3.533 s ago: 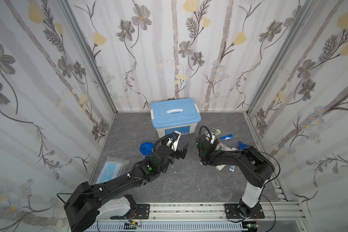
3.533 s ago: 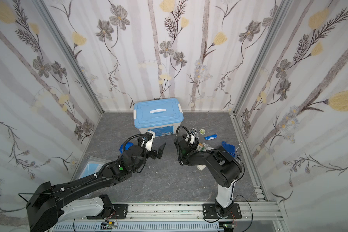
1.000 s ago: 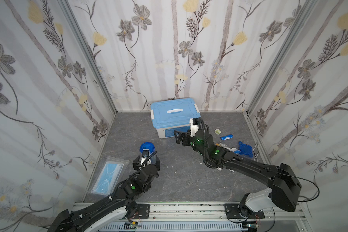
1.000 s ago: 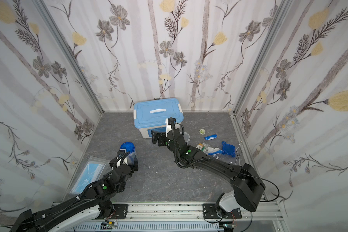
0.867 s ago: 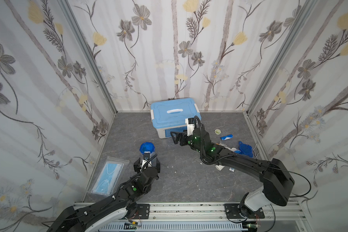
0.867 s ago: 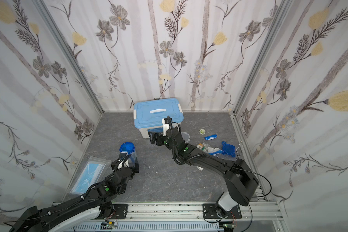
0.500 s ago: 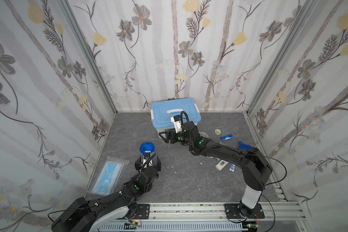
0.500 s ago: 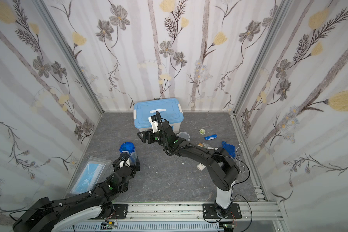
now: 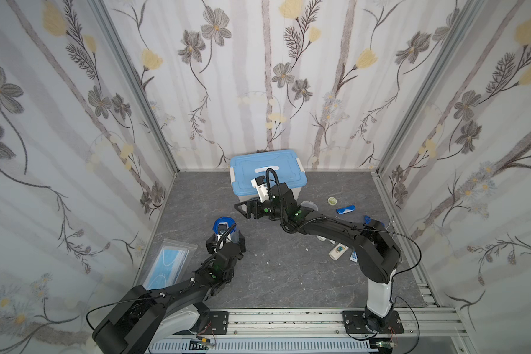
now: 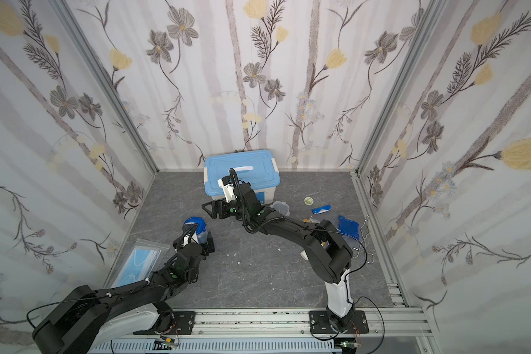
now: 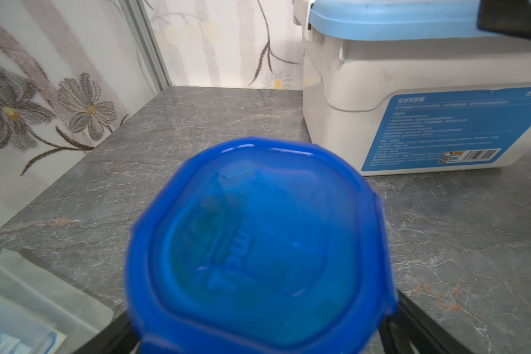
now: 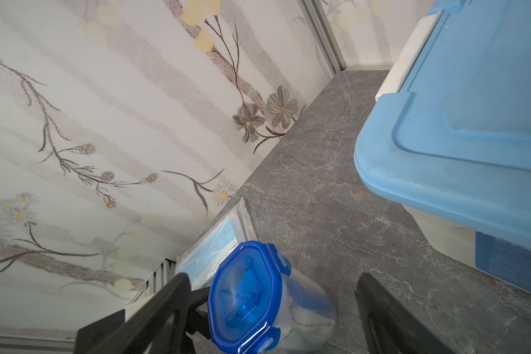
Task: Take out toiletry kits
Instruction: Move the container to the center of the board.
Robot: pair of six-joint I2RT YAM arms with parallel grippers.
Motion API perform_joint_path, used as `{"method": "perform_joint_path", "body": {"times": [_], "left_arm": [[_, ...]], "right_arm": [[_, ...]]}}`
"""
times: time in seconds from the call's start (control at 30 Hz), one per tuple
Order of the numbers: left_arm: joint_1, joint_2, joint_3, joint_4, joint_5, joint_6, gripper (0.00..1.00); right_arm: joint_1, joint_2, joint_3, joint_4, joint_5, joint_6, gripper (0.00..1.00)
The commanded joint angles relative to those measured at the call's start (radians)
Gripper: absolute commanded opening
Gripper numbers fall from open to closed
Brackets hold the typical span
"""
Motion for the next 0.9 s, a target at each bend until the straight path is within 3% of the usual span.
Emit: {"method": "perform_joint_path", "body": {"times": [0.0,0.17,0.3,0.47,0.6,0.73,0.87], "left_arm": [[0.001,0.054,0.004,0.102,0.005,-0.018,1.0],[0.003,0.123,0.039,0.122,0.014,0.001,0.97],[0.003,0.178,0.049,0.167,0.011,0.003,0.83],[0.004,0.322,0.012,0.415,0.062,0.023,0.63],[0.0,0.55,-0.041,0.828,0.195,0.067,0.61],[-0.028,0.624,0.01,0.828,0.261,0.096,0.61],[-0.085,0.625,0.035,0.828,0.173,0.187,0.64]], "right_arm": [[-0.004,-0.002,0.014,0.021,-0.015,0.005,0.87],[-0.016,-0.007,0.014,0.013,-0.01,-0.006,0.87],[-0.024,-0.009,0.014,-0.001,-0.009,-0.012,0.87],[-0.039,-0.038,-0.003,-0.032,0.021,-0.043,0.88],[-0.048,-0.067,-0.041,-0.049,0.036,-0.058,0.88],[-0.054,-0.068,-0.077,-0.065,0.033,-0.061,0.88],[-0.056,-0.05,-0.082,-0.056,0.032,-0.056,0.88]]}}
